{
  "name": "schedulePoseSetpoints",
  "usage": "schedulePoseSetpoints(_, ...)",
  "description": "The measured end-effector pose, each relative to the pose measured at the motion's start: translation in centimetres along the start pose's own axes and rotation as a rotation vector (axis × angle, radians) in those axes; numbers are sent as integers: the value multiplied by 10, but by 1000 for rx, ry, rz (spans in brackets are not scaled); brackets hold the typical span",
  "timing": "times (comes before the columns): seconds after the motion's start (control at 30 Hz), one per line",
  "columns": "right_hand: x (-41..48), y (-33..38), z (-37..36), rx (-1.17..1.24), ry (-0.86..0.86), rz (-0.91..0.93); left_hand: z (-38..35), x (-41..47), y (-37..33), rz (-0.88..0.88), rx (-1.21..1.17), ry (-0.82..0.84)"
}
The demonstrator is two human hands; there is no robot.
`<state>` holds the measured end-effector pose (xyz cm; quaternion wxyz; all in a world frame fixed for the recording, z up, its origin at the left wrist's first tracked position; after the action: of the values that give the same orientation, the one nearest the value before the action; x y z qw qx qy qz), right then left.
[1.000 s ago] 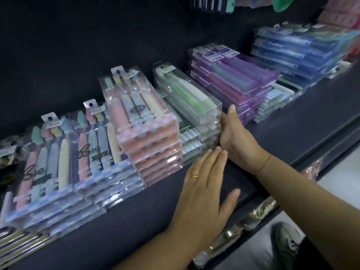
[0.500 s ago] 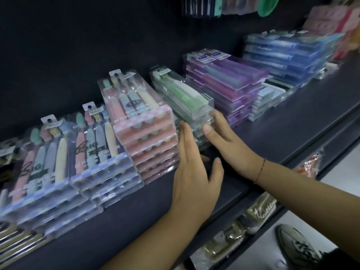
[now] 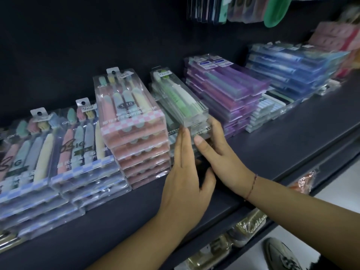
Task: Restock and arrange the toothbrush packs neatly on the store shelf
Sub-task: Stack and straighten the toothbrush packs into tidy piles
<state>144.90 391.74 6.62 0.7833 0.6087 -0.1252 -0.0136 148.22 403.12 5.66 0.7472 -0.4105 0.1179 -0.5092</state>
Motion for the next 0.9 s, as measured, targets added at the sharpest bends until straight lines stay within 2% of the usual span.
schedulePoseSetpoints(0.27,-1,-2,2,72,32,46,-1,2,-3,85,110,-31)
schedulePoseSetpoints(0.47,-1,-4,2,144,57,76,-5,0,-13,243,52,-86)
schedulePoseSetpoints(0.67,-1,-6,5,213,59,46,-10,-2,-33,315,-91,-327)
schedulePoseSetpoints(0.9,-3,-1,6,260,82,45,-18,20,-50,479,-279,-512)
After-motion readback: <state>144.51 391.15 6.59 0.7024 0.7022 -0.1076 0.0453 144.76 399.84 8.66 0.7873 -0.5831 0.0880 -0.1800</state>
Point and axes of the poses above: each hand's wrist, its own x-axis towards the middle knuckle, its own z-axis out of the back of the hand, y = z × x, the point moved 3 cm from there along x, towards the middle knuckle, and after that the axes turned 14 degrees about y, right-handed, at the moved point
